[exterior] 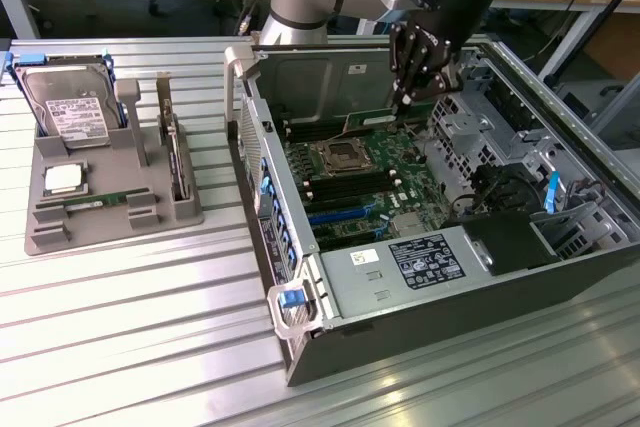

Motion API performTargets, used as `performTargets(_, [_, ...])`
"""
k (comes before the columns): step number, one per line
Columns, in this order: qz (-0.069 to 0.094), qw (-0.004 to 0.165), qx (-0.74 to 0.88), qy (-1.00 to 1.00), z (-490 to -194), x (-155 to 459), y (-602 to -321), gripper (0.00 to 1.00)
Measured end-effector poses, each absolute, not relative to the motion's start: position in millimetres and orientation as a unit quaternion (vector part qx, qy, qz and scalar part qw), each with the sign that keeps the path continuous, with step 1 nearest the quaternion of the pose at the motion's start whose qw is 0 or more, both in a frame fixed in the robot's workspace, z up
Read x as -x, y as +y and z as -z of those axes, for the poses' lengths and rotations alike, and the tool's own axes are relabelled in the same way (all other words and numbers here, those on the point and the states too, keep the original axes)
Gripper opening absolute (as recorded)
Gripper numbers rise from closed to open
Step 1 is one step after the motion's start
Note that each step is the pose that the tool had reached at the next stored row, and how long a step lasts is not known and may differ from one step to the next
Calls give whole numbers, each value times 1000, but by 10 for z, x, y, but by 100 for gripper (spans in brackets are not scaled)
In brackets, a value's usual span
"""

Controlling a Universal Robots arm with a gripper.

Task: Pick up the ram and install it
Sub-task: 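Insert the ram into the slot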

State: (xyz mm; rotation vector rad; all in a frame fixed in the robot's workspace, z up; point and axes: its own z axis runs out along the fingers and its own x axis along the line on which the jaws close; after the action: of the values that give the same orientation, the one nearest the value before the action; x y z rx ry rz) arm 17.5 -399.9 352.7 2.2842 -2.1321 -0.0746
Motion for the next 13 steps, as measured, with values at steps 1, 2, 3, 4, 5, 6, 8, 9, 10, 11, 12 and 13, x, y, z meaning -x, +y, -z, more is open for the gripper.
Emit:
performTargets(1, [24, 8, -731, -682, -3522, -175, -3999, 12])
performTargets(2, [24, 8, -731, -682, -3515, -176, -3999, 12])
performTargets(3, [24, 8, -731, -682, -3509, -175, -3999, 12])
performTargets(4, [24, 8, -731, -682, -3503, -176, -3999, 12])
performTargets(5, [24, 8, -731, -682, -3498, -175, -3999, 12])
performTargets(6, [24, 8, -731, -682, -3493, -176, -3999, 12])
performTargets(8, [24, 8, -731, -682, -3486, -176, -3999, 12])
performTargets(9, [24, 8, -731, -682, -3480, -176, -3999, 12])
performTargets(10, [24, 8, -731, -682, -3475, -175, -3999, 12])
performTargets(11, [24, 8, -731, -682, -3468, -175, -3999, 12])
performTargets(12, [24, 8, -731, -682, -3459, -176, -3999, 12])
performTargets(13, [24, 8, -731, -682, -3453, -175, -3999, 12])
